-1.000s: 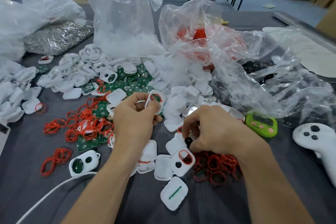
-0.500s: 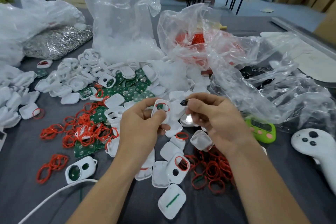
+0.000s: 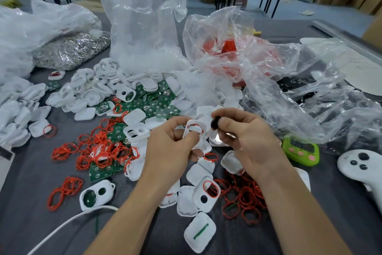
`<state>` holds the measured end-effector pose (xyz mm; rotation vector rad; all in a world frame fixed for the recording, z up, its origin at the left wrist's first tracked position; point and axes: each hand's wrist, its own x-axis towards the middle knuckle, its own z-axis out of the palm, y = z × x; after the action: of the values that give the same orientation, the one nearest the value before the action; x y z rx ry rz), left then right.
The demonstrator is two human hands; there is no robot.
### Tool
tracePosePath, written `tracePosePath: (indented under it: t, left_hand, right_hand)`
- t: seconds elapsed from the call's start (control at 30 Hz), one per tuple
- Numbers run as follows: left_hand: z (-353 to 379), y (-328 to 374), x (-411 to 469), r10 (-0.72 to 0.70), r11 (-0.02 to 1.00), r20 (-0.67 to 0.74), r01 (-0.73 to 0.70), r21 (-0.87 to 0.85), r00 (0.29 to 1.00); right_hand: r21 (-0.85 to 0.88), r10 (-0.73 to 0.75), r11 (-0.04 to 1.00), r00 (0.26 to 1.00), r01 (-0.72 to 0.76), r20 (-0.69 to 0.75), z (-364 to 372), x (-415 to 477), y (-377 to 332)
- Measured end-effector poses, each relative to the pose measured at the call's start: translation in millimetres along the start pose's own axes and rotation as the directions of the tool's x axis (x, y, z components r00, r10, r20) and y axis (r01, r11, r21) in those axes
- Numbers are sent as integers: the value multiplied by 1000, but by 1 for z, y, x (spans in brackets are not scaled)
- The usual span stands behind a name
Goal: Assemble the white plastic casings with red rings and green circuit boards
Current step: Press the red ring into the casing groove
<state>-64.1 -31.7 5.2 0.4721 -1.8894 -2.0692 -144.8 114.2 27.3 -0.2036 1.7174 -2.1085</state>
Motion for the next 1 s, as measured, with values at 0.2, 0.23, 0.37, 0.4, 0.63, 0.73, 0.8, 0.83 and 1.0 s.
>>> tracePosePath:
  t: [0.2,0.23,0.37,0.4,0.63,0.73,0.8,0.83,1.0]
  left_hand:
    - [-1,-5,0,10,988,51,-18,154,999]
    - [-1,-4,0,5,986,81,-18,168,997]
    - [0,-3,1,-34,988,154,10,155,988]
    - [0,-4,1,-45,991,154,24,134,987]
    - [2,-2,-2,7,995,140,-20,93,990]
    - [2,-1,-3,5,998,98,-11,62,995]
    - [2,1,-3,-17,1000,69,16,14,997]
    - [2,2,-3,-17,1000,74,17,7,997]
    - [-3,1,-3,18,998,128,-26,61,992]
  right_hand:
    - [-341,-244,909,969,241,33,6,-7,-2]
    - [-412,-285,867,957,279,49,7,-9,-2]
    - [-554,-372,758,926,343,65,12,-11,1]
    - [-576,-384,740,921,348,63,13,-11,2]
    - [-687,-434,637,899,349,55,15,-11,4]
    - [-691,-430,654,903,308,-4,16,-11,5]
    - [-652,-370,717,927,248,-54,13,-9,5]
    - [-615,-319,757,946,222,-51,11,-8,4]
    - [-701,-171,695,984,161,56,6,-6,3]
